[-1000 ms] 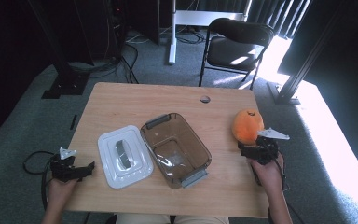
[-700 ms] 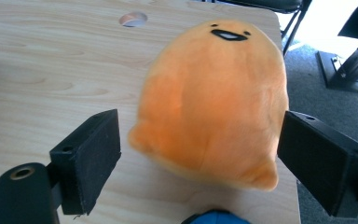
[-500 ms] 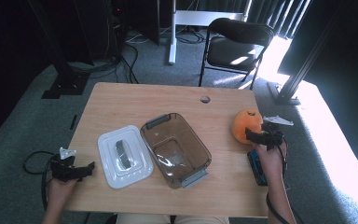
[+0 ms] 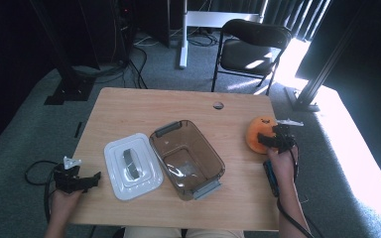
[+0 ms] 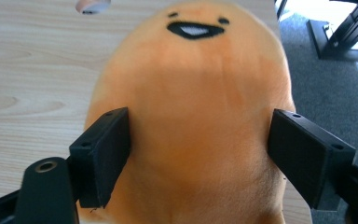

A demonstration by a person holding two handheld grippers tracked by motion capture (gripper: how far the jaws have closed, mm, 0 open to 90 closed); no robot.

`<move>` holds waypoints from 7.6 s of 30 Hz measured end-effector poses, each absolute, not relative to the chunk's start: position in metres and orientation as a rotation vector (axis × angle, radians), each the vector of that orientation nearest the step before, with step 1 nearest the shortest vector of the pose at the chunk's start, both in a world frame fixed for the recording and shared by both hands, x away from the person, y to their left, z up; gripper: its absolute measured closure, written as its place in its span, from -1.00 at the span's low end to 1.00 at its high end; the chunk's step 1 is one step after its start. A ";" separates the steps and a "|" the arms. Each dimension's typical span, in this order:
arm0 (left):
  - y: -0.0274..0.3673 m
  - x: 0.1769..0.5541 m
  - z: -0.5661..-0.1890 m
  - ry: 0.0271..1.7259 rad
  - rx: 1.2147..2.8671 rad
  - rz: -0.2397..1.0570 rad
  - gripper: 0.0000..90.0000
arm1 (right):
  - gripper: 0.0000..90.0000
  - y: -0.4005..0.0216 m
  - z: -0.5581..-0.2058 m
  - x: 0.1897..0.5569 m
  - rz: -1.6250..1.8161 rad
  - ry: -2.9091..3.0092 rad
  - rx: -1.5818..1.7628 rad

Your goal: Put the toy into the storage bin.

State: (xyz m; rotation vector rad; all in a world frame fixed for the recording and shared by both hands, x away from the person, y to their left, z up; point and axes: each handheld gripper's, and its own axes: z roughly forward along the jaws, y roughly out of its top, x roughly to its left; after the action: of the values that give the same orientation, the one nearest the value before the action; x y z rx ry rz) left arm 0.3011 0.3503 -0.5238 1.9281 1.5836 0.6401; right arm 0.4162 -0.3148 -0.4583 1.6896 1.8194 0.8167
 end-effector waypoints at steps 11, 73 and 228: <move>0.346 0.301 -0.516 1.596 1.928 0.658 -0.99 | -0.28 -0.316 -0.468 0.414 0.804 1.869 1.656; 0.157 0.370 -0.479 1.038 2.214 0.531 -0.99 | 0.59 -0.276 -0.370 0.353 1.100 2.058 1.227; 0.328 0.305 -0.520 1.441 1.981 0.542 -0.99 | -0.64 -0.183 -0.382 0.337 1.315 2.427 0.967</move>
State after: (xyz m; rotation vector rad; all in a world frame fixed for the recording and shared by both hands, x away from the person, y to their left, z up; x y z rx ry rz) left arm 0.3055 0.3284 -0.5197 1.9808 1.4415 0.5422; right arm 0.3369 -0.1834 -0.3818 0.9675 2.4273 1.3146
